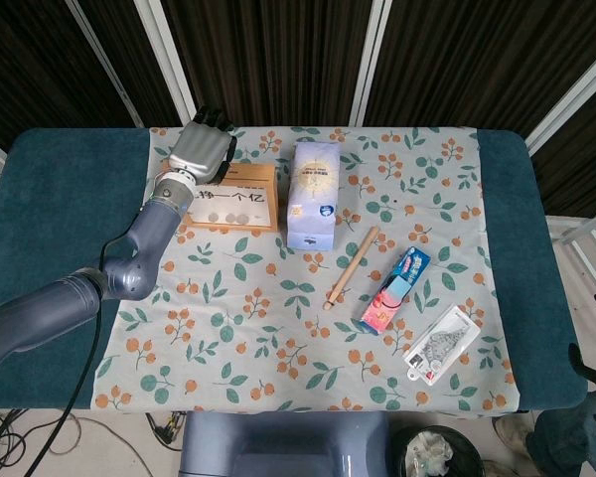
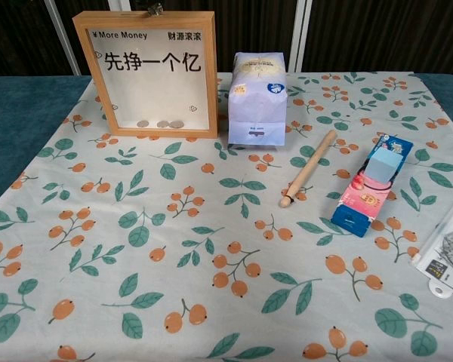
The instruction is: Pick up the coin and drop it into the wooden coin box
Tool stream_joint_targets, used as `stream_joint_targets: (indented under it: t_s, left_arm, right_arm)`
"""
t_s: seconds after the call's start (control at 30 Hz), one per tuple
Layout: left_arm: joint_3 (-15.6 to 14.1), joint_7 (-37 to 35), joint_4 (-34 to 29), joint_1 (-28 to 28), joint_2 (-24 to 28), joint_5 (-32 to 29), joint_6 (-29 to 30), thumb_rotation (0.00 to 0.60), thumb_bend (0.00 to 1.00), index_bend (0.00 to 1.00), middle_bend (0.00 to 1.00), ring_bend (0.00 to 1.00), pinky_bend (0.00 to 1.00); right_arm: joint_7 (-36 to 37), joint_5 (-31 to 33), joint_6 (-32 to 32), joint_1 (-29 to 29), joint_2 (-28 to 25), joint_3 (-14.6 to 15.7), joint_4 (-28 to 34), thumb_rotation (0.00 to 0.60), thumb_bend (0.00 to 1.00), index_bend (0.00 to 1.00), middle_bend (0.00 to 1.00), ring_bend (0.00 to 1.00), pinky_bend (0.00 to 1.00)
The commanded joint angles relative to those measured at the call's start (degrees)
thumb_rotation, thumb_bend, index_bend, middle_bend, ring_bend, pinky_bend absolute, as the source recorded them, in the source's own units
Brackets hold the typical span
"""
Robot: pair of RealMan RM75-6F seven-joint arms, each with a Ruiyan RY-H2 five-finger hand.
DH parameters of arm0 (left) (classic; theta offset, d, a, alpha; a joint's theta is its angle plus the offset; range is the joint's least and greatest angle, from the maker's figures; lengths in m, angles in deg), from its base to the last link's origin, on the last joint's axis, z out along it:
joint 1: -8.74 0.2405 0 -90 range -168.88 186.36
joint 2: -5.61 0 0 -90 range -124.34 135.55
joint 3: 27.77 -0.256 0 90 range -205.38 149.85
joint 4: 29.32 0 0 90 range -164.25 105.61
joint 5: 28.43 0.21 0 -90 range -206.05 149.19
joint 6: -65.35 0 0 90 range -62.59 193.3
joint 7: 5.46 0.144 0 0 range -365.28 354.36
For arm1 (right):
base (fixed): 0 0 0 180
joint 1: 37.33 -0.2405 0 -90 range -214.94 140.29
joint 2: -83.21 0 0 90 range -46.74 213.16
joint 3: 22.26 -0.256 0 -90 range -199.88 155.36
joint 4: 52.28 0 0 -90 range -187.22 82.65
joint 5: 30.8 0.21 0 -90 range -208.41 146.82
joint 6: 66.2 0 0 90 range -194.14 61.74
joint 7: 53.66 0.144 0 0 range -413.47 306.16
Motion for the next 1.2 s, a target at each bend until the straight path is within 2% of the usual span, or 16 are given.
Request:
stream_joint_targets:
  t_s: [0.03,0.97,1.07,1.2]
  left_arm:
    - [0.2,-0.1,-0.1,0.2,0.1,0.2,-0.1,0.600,0.48,0.49,0.17,0.00,0.00]
    - [0.1,0.9,-2.4,0.6,2.0,-1.0,-0.5,0.600,0.48,0.52,0.17,0.00,0.00]
    - [0.1,0.9,-2.7,0.7,2.2,-1.0,-0.3,0.600,0.48,0.50,0.17,0.00,0.00]
    - [1.3,-0.6,-4.4,1.4,3.3,0.5,1.0,0.600,0.46,0.42,0.16,0.00,0.00]
  right_arm:
    - [0.0,0.1,0.1,0.0,0.0,-0.1,0.0,0.600,0.44,0.15,0.07,0.01,0.00]
    - [-0.4,1.0,0.3,0.0,0.1,-0.3,0.4,0.600,0.44,0.15,0.07,0.01,0.00]
    - [-0.6,1.1,0.5,0.1,0.1,-0.4,0.4,0.600,0.44,0.15,0.07,0.01,0.00]
    - [-0.5,0.8,0.3,0.0,0.1,-0.3,0.3,0.600,0.44,0.15,0.07,0.01,0.00]
